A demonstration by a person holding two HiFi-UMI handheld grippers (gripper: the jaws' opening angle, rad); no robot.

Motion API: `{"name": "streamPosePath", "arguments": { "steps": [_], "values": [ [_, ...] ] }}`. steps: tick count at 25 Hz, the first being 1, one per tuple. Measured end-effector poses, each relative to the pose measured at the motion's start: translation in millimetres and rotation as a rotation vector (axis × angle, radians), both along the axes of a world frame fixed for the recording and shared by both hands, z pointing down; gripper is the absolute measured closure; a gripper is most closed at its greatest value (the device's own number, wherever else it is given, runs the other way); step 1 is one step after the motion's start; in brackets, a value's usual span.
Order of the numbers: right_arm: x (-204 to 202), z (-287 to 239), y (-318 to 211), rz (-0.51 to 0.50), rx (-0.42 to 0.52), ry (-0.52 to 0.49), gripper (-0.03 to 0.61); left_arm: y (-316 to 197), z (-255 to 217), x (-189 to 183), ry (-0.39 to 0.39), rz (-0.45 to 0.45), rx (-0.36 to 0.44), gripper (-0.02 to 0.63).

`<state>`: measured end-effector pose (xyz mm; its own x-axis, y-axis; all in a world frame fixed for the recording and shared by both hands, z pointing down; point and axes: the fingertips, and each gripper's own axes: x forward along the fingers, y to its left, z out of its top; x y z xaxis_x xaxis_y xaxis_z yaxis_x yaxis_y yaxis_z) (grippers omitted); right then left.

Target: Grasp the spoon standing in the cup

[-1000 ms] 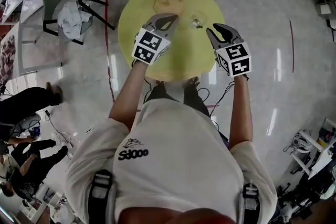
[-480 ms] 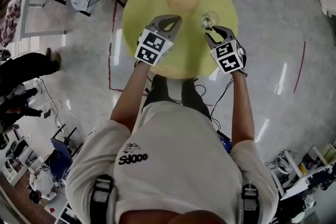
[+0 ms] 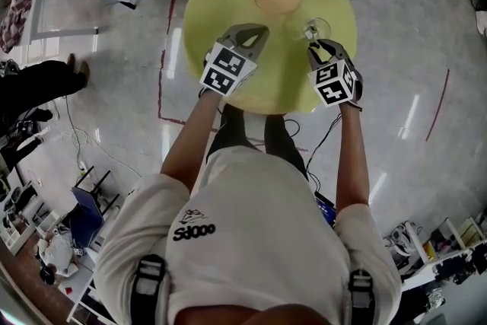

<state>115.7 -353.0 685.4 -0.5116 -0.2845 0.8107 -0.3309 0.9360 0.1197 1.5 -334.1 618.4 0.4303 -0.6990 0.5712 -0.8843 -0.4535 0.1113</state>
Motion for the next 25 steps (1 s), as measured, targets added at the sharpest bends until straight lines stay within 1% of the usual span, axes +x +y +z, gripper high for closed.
{"name": "streamPosePath", "arguments": {
  "steps": [5,7,14,20,25],
  "values": [
    [-3,7,-3,0.024,0.014,0.003,0.477,3,2,1,0.005,0.009,0.000,0.586],
    [-2,8,-2,0.046,0.017,0.000,0.509,4,1,2,0.006,0.018,0.007,0.586],
    [0,-3,1,0.087,0.064,-0.010,0.514,12,-11,-3,0.002,0.031,0.026,0.586],
    [6,-29,7,0.135,0.125,-0.029,0.515,17,-30,-4,0.010,0.056,0.048,0.586],
    [14,-58,13,0.189,0.154,-0.056,0.514,14,-63,5,0.018,0.108,0.113,0.586]
  ]
}}
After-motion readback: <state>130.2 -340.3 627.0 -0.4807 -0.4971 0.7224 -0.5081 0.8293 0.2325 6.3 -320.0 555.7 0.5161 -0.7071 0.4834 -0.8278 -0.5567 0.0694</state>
